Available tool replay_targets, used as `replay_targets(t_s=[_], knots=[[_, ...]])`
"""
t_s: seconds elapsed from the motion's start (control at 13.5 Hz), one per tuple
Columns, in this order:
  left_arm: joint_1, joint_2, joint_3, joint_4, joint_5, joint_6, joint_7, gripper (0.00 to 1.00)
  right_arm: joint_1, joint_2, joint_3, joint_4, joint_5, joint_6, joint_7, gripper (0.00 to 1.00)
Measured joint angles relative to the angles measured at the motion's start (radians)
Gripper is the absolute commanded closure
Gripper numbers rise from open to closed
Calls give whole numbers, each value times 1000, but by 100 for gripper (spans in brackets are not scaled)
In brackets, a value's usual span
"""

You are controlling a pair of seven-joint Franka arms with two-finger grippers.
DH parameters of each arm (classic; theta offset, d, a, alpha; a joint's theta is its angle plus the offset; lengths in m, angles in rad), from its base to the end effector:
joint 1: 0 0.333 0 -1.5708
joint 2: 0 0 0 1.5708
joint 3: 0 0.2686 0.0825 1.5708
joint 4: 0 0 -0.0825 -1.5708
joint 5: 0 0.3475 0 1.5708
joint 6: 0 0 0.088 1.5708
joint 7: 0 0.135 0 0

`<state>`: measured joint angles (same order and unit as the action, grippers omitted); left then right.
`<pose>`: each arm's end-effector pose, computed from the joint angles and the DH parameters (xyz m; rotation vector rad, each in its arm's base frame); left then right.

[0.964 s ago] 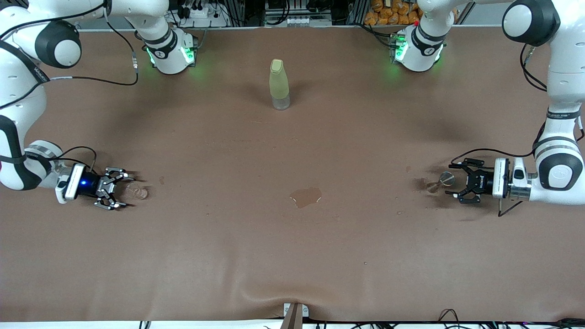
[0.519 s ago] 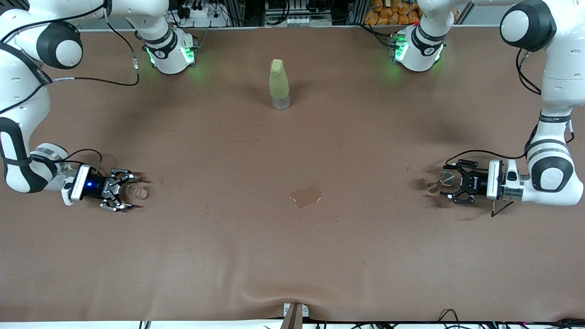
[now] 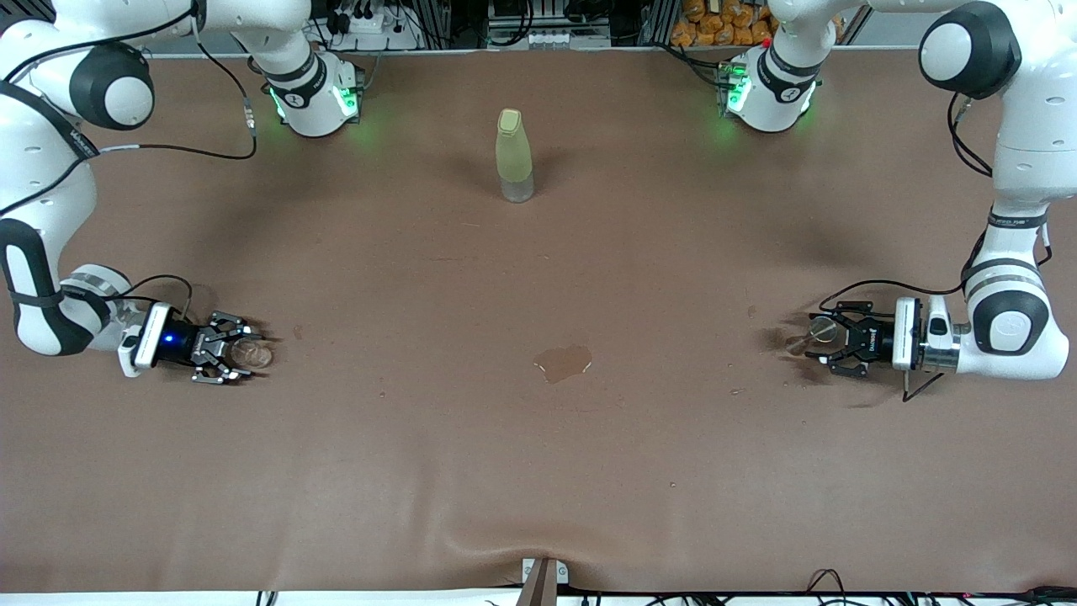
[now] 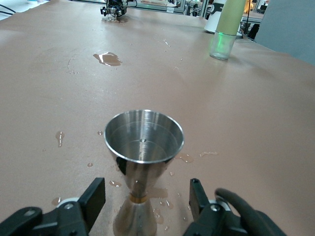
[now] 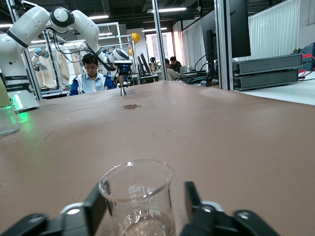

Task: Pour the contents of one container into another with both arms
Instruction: 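Lift the beaker with the right gripper while the left gripper lifts the jigger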

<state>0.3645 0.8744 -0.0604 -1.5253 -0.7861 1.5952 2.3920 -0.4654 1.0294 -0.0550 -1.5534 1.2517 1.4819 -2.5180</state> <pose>0.5518 0.0765 0.1160 1.3944 -1.6095 0.7057 0.5240 -0.1433 0.0563 -1.4891 -1.1196 -1.1871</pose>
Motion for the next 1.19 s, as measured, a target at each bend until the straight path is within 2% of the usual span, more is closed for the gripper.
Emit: replay_targets(t_s=[0.07,0.15,0.45,0.59,0.74,0.89,1.19], knots=[[0,0,0,0,0,1,0,39,0,0,0,0,0,0,-1,69],[0,0,0,0,0,2,1,39,0,0,0,0,1,-1,-2,75],[-1,0,-2,0,-13,3,1,40,0,0,1,1,2,-3,-2,77],[-2,1,-2,0,-28,4,1,41,0,0,8,16,3,-3,-2,87],[-8,1,-3,0,-37,6,1,44,4,-8,16,46,3,-7,31,87],[-14,1,-3,0,-40,14,2,47,12,-26,25,71,4,-11,99,93],[-15,1,-3,1,-40,19,2,49,48,-81,62,107,4,-13,172,94]])
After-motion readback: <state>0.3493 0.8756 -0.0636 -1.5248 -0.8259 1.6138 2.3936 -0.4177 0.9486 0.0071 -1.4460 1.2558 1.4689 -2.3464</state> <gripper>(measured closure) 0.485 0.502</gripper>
